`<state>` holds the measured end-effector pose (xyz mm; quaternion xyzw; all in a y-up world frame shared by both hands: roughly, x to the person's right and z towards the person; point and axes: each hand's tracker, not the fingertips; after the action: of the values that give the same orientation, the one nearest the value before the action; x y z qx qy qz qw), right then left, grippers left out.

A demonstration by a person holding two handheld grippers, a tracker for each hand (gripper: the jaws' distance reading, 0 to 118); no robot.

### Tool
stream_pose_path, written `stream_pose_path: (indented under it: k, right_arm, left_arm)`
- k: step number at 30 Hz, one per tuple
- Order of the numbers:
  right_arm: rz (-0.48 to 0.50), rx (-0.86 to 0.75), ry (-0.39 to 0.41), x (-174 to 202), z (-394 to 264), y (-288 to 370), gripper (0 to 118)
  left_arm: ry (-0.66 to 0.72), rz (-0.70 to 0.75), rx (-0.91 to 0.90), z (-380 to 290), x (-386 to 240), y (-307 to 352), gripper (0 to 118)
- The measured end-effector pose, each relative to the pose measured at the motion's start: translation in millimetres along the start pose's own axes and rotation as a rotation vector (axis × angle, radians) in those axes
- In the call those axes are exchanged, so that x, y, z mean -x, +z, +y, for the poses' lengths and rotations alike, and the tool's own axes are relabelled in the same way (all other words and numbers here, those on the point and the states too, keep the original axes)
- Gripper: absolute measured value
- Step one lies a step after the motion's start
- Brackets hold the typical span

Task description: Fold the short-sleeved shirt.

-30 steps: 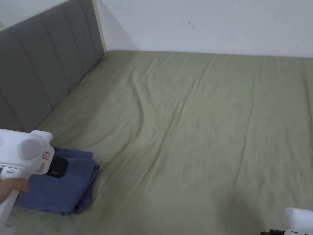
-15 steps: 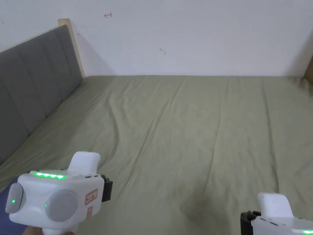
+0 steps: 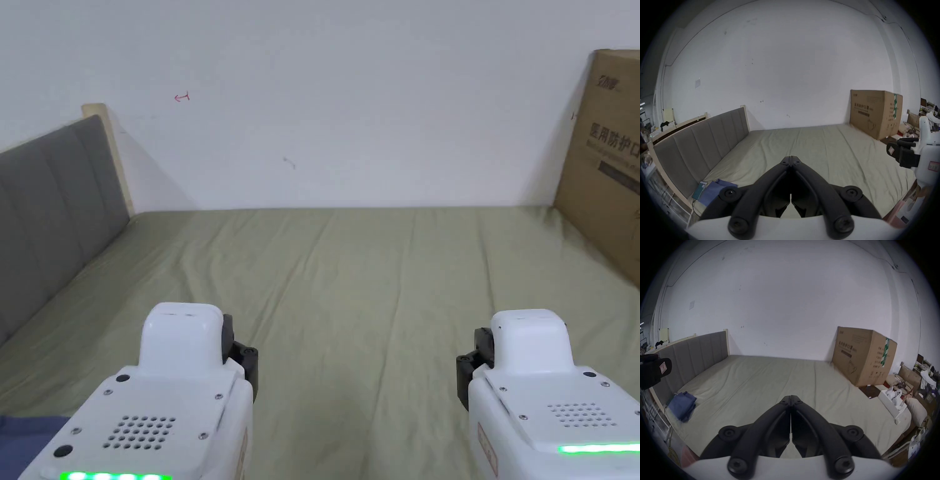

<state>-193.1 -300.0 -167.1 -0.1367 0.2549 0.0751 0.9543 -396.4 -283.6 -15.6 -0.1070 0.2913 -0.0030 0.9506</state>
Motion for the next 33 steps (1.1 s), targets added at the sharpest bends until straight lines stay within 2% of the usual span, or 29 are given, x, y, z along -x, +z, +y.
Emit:
stream_pose_path:
  k: [4,7,12,14,15,16,17,18,19,20,24,33]
  right_arm:
    - [-0.035,-0.079,-0.009,-3,5,9,0]
    - [-0.046,-0.088,-0.014,-6,6,9,0]
    - [-0.057,-0.1,-0.054,-9,5,12,1]
    - [-0.058,-0.1,-0.052,-10,4,12,2]
    - [-0.059,-0.101,-0.053,-11,4,12,10]
    - [-0.055,-0.106,-0.059,-12,3,12,25]
    - [-0.052,-0.109,-0.07,-14,3,13,47]
    - [-0.049,-0.11,-0.081,-16,3,14,84]
    - [-0.044,-0.111,-0.091,-18,3,13,104]
    - [-0.044,-0.11,-0.099,-20,3,13,112]
    - [-0.063,-0.133,-0.093,-21,4,14,113]
    - [-0.056,-0.144,-0.079,-24,4,12,117]
  left_arm:
    - [0.003,0.073,-0.05,2,-3,5,0]
    - [0.011,0.062,-0.066,2,-5,7,0]
    - [-0.053,0.062,-0.082,-1,-14,8,1]
    - [-0.047,0.06,-0.08,-1,-16,9,16]
    - [-0.04,0.058,-0.082,-1,-17,9,30]
    - [-0.03,0.042,-0.088,-1,-16,10,45]
    - [-0.026,0.042,-0.091,-1,-17,11,61]
    - [-0.028,0.046,-0.095,0,-17,11,82]
    - [-0.033,0.046,-0.099,0,-18,11,97]
    - [-0.039,0.051,-0.101,0,-18,11,106]
    - [-0.016,0.068,-0.123,1,-19,14,108]
    - [0.008,0.012,-0.088,2,-16,9,107]
